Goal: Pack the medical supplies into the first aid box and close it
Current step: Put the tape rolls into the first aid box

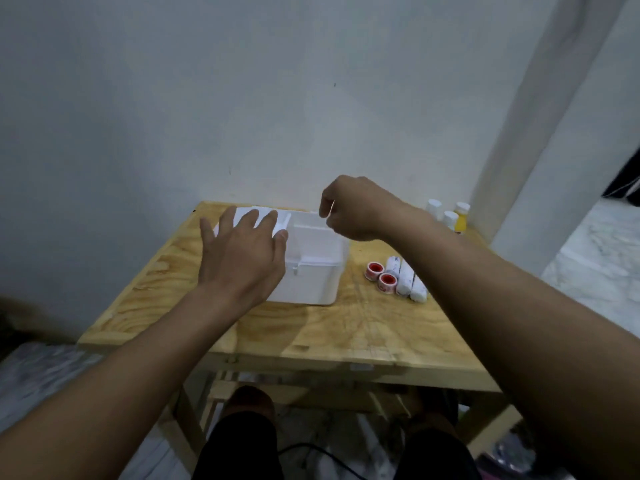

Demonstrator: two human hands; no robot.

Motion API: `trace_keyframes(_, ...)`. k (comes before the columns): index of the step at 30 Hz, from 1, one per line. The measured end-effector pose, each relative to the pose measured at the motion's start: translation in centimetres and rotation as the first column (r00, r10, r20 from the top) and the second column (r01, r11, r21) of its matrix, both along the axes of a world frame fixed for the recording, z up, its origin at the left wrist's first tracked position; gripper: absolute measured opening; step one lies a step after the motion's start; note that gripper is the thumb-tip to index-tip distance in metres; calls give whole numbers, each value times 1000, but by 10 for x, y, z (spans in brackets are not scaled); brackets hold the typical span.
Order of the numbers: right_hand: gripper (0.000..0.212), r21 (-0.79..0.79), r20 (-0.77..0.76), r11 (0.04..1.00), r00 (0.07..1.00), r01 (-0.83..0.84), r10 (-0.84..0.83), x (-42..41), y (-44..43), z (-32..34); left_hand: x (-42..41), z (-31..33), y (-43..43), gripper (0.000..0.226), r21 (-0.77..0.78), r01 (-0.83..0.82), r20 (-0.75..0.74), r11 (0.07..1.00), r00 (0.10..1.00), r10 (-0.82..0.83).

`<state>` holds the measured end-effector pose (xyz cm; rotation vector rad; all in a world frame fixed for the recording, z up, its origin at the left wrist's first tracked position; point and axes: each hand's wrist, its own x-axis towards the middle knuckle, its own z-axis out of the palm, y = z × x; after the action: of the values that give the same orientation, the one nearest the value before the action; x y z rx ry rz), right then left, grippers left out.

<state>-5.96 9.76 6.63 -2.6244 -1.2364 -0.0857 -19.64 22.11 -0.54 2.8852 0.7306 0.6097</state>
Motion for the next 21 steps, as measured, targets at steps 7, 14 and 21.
trace_keyframes(7,40,73,-50,983,985,167,-164,18,-62,-1,42,22,-49,40,108,296,69,949,950,-304)
trace_keyframes(14,38,-5,-138,972,962,237,-235,30,-98,-36,95,35,-78,36,134,435,-233,890,887,-399)
trace_keyframes(21,27,-78,-74,982,982,171,-176,38,-103,-73,135,29,-86,44,167,446,-503,879,806,-313)
